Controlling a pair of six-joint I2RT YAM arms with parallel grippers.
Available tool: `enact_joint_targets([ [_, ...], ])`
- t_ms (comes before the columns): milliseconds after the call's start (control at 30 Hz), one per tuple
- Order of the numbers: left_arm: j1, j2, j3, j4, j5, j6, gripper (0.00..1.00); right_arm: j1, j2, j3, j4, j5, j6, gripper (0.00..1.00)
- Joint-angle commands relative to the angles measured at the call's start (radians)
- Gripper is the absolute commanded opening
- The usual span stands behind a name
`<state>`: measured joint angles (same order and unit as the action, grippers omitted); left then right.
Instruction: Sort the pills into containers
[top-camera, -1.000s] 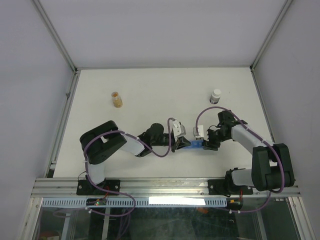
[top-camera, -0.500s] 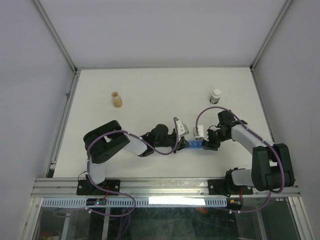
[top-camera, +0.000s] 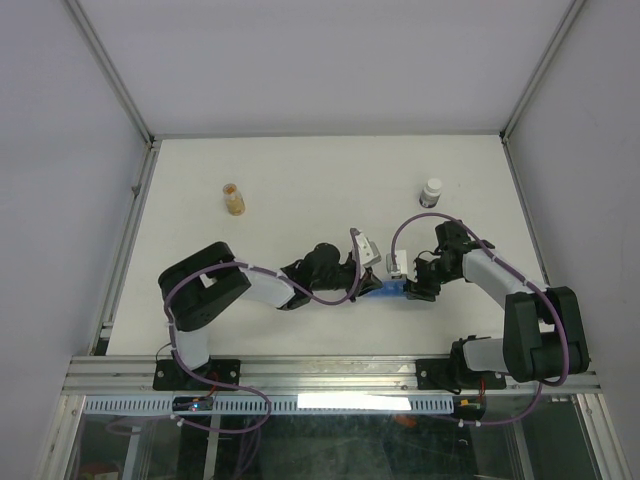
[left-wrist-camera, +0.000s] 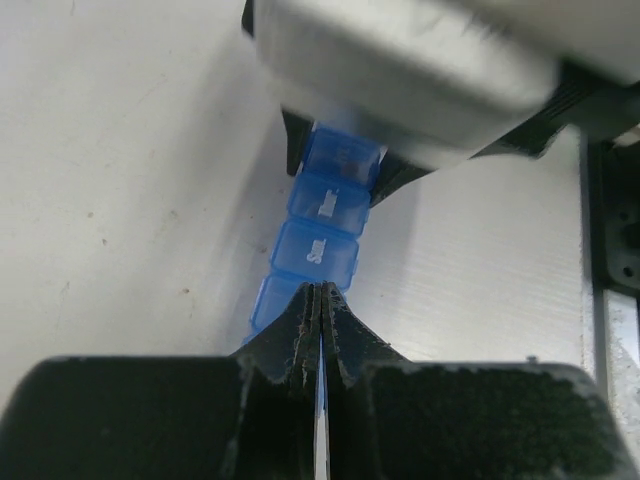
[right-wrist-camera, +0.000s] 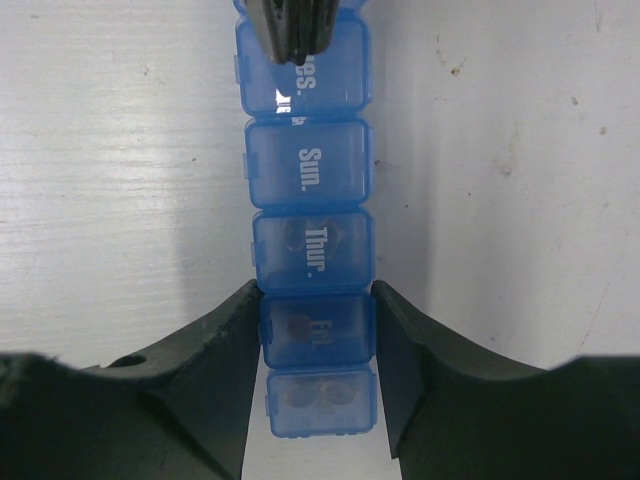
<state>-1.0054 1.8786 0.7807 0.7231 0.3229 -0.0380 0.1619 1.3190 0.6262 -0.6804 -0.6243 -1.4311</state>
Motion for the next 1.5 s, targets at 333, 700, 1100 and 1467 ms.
enact_joint_targets([
  [333,-0.026,0.002,0.049,-0.07,-0.069,-0.091,0.0,0.01,0.002,0.012,0.01,-0.009,0.011,0.49],
  [700,-0.027,0.041,0.077,-0.088,-0.078,-0.174,0.0,0.011,-0.002,0.016,0.008,-0.012,0.016,0.49],
  [1100,-0.032,-0.202,0.054,-0.142,-0.132,-0.171,0.0,0.012,-0.006,0.017,0.008,-0.014,0.022,0.49],
  [1467,-0.033,-0.206,0.099,-0.461,-0.281,-0.245,0.0,0.015,0.0,0.018,0.007,-0.012,0.027,0.49],
])
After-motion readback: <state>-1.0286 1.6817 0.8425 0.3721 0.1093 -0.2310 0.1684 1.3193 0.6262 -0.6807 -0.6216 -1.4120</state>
